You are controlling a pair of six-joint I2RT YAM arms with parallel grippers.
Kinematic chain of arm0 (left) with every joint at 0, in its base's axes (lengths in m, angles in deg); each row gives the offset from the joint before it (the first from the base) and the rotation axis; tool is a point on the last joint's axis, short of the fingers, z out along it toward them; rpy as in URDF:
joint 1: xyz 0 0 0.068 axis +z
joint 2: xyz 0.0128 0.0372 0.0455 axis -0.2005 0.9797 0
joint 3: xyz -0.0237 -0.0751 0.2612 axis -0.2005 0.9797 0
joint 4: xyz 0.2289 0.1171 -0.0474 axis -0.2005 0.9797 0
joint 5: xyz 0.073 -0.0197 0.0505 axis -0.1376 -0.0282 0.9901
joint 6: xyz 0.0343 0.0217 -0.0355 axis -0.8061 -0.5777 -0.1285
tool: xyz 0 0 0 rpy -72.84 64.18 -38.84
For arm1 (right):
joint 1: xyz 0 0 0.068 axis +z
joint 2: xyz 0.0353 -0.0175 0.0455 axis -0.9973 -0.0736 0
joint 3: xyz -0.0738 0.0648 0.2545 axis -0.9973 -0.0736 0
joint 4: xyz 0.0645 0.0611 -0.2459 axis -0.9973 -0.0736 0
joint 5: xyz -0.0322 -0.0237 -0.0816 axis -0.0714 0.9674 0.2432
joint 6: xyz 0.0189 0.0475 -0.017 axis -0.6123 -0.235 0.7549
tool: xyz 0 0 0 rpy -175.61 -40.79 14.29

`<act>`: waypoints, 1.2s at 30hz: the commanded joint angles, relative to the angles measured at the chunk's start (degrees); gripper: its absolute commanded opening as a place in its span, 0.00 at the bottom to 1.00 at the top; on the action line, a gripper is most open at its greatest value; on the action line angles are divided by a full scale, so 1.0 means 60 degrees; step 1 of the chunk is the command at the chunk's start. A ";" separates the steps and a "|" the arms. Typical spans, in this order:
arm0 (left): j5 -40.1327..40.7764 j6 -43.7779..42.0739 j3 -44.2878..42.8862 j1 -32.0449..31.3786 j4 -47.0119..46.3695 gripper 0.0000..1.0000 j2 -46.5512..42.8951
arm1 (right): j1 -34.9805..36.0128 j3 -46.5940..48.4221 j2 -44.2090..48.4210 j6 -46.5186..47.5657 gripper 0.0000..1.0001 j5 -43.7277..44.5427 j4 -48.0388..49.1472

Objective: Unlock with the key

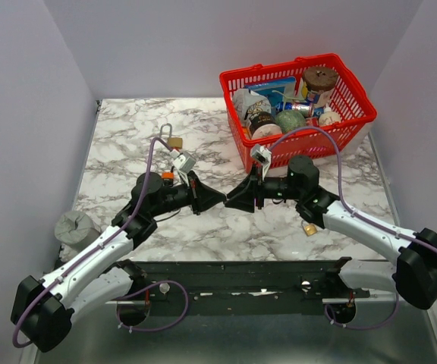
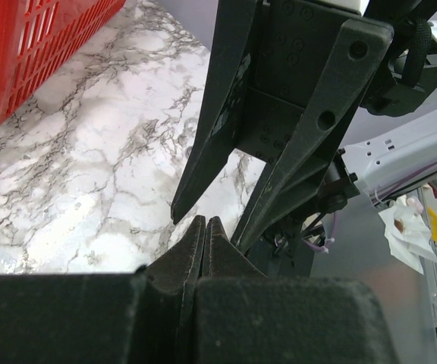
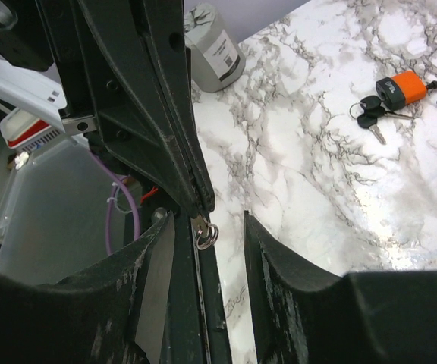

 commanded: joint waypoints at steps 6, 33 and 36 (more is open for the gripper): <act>-0.0327 -0.0202 -0.0378 -0.0011 -0.0066 0.00 0.0116 | 0.0278 0.0415 -0.0242 0.0449 0.51 -0.0210 -0.0346; -0.0796 -0.0715 -0.0598 0.0003 0.0799 0.00 0.0188 | 0.0307 0.0488 -0.0506 0.0244 0.01 -0.0810 -0.0171; -0.0752 -0.0744 -0.0627 0.0003 0.0843 0.05 0.0232 | 0.0307 0.0474 -0.0506 0.0156 0.01 -0.0548 -0.0170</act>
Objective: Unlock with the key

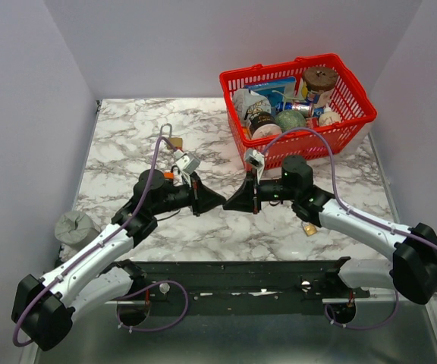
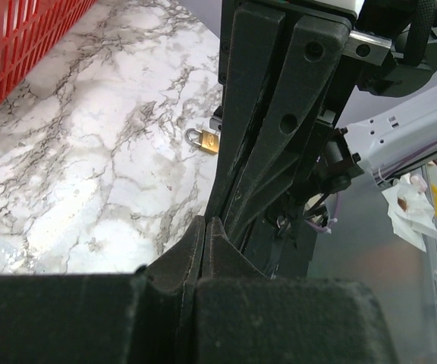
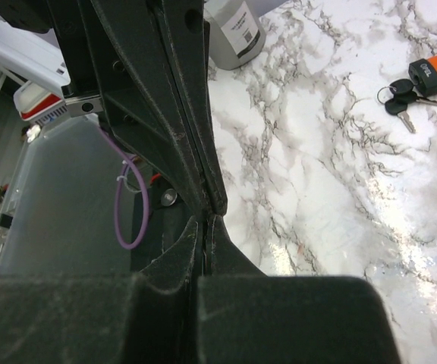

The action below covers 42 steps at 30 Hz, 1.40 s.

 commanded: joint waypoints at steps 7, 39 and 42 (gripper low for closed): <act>0.0086 -0.0358 -0.0434 0.0003 0.0275 0.80 -0.0004 | -0.0338 0.0083 0.0177 -0.0512 0.01 0.0893 0.0212; 0.4996 0.0948 -0.2586 -0.3394 -0.0823 0.84 0.5412 | -0.3591 -0.1265 0.5081 -0.0938 0.01 0.7014 -0.3314; 0.4690 0.0463 -0.3202 -0.3834 -0.1274 0.84 0.6628 | -0.3621 -0.0929 0.5888 -0.0835 0.01 0.7733 -0.3901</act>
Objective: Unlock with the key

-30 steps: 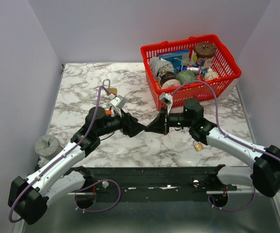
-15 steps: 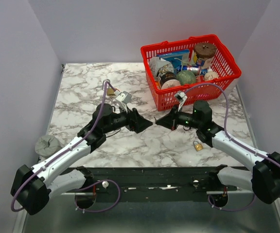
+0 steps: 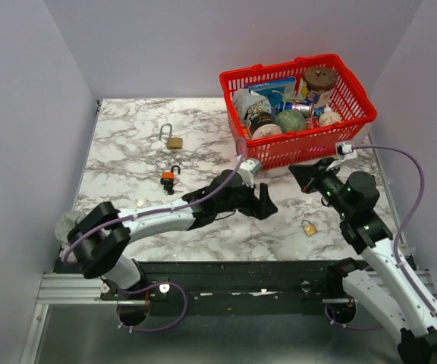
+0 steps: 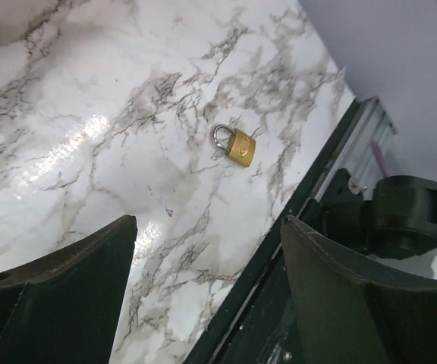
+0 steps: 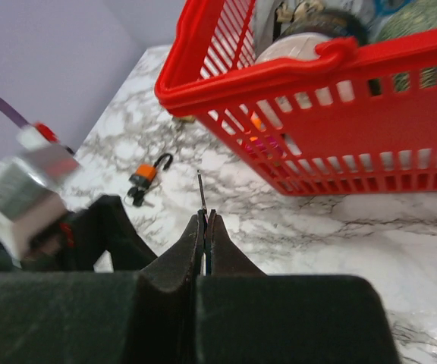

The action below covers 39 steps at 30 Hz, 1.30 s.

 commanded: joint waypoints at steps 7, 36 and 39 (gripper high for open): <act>-0.0473 -0.2225 -0.2215 -0.1321 -0.1522 0.82 0.3675 | -0.0051 0.1027 0.1679 0.0397 0.01 0.2555 -0.1936; -0.1355 -0.3913 -0.4430 -0.2025 -0.1476 0.70 0.6888 | -0.0051 0.1365 0.1870 0.0382 0.01 0.2716 -0.2054; -0.1032 -0.3752 -0.3888 -0.2025 -0.2062 0.73 0.6610 | -0.0051 0.1350 0.1899 0.0499 0.01 0.2994 -0.2098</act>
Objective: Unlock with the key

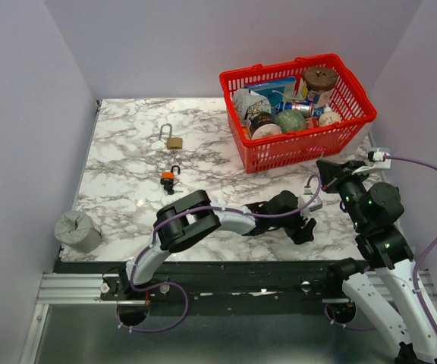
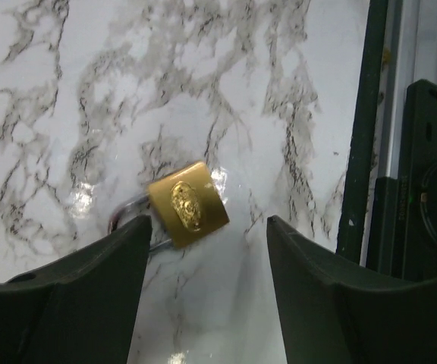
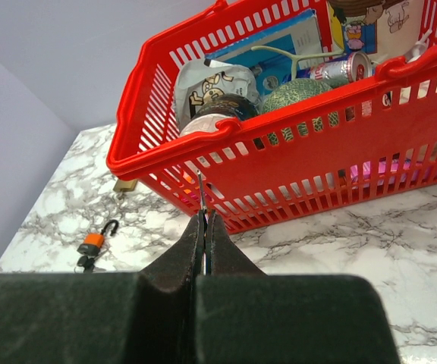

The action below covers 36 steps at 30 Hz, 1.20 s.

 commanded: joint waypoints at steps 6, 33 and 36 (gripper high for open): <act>0.0357 0.0104 0.0751 -0.0200 -0.0839 0.74 -0.0331 | 0.0066 0.0330 0.0195 0.0219 0.01 0.0464 -0.0007; 0.1469 -0.0659 0.3049 0.0327 0.0920 0.64 -0.2174 | 0.0066 0.0315 0.0166 0.0278 0.01 0.0391 -0.0022; 0.1601 -0.0556 0.3679 0.0590 0.1094 0.63 -0.2834 | 0.0066 0.0301 0.0137 0.0264 0.01 0.0362 -0.0036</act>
